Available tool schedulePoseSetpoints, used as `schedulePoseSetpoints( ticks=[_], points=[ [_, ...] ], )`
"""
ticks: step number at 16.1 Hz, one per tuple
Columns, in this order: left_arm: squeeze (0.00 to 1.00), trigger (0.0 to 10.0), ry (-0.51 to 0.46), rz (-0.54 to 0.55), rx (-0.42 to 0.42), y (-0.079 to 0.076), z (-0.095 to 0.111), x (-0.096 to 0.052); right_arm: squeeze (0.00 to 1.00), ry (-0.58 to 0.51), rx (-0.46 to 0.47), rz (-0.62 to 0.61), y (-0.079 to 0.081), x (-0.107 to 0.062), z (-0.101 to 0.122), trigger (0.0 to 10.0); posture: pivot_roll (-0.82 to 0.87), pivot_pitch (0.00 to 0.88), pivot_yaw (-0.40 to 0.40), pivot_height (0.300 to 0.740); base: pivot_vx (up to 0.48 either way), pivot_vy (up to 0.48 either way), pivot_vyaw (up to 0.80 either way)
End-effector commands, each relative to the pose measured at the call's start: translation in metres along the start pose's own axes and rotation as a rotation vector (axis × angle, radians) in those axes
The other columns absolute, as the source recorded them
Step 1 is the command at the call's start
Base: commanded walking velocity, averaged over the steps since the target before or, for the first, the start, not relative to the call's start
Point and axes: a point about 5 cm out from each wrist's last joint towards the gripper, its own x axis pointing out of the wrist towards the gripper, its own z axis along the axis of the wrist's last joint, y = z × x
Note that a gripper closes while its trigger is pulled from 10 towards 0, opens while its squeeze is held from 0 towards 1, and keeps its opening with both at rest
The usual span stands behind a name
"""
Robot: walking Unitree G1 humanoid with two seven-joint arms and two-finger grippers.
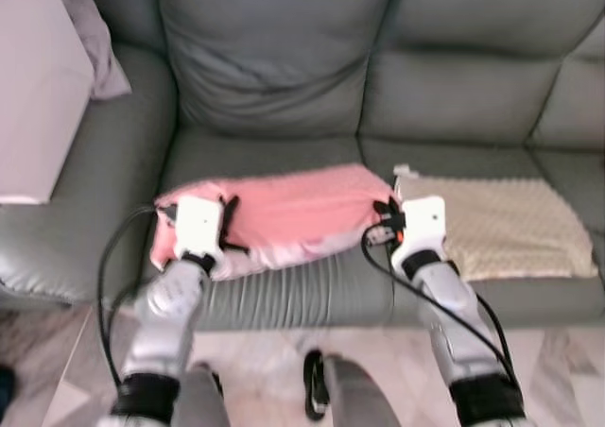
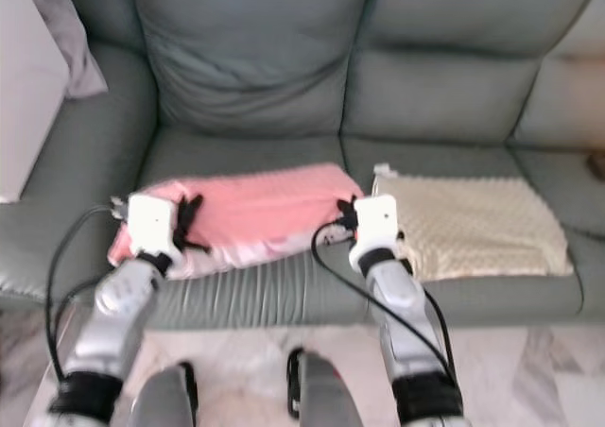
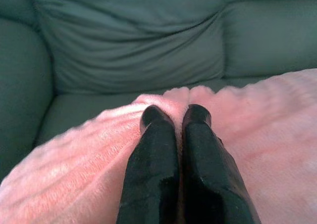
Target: Move the pillow to the sofa
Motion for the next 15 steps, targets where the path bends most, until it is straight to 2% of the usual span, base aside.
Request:
schedulePoseSetpoints(
  ticks=[1, 4, 7, 12, 15],
  points=[
    [0.00, 10.0, 0.017, 0.031, -0.004, 0.005, -0.005, -0.001, 0.00, 0.037, 0.001, -0.005, -0.004, -0.002, -0.007, 10.0, -0.05, 0.378, -0.100, 0.740, 0.000, 0.000, 0.00],
    [0.00, 10.0, 0.002, 0.067, -0.008, 0.013, 0.001, 0.005, 0.00, 0.012, 0.013, 0.017, 0.002, 0.006, -0.002, 10.0, -0.04, 0.385, -0.093, 0.730, 0.000, 0.000, 0.00],
    [0.00, 10.0, 0.000, 0.059, -0.014, 0.009, 0.001, 0.004, 0.00, 0.008, 0.023, 0.039, 0.011, 0.007, -0.004, 10.0, -0.03, 0.387, -0.086, 0.695, 0.000, 0.000, 0.00],
    [0.00, 10.0, 0.015, 0.050, -0.017, 0.008, -0.001, 0.001, 0.00, 0.007, 0.018, 0.063, 0.012, 0.007, -0.006, 10.0, -0.02, 0.386, -0.082, 0.640, 0.000, 0.000, 0.00],
    [0.00, 10.0, 0.004, 0.054, -0.013, 0.006, 0.001, 0.003, 0.00, -0.001, 0.021, 0.066, 0.014, 0.009, -0.006, 10.0, -0.01, 0.367, -0.080, 0.630, 0.000, 0.000, 0.00]
  ],
)
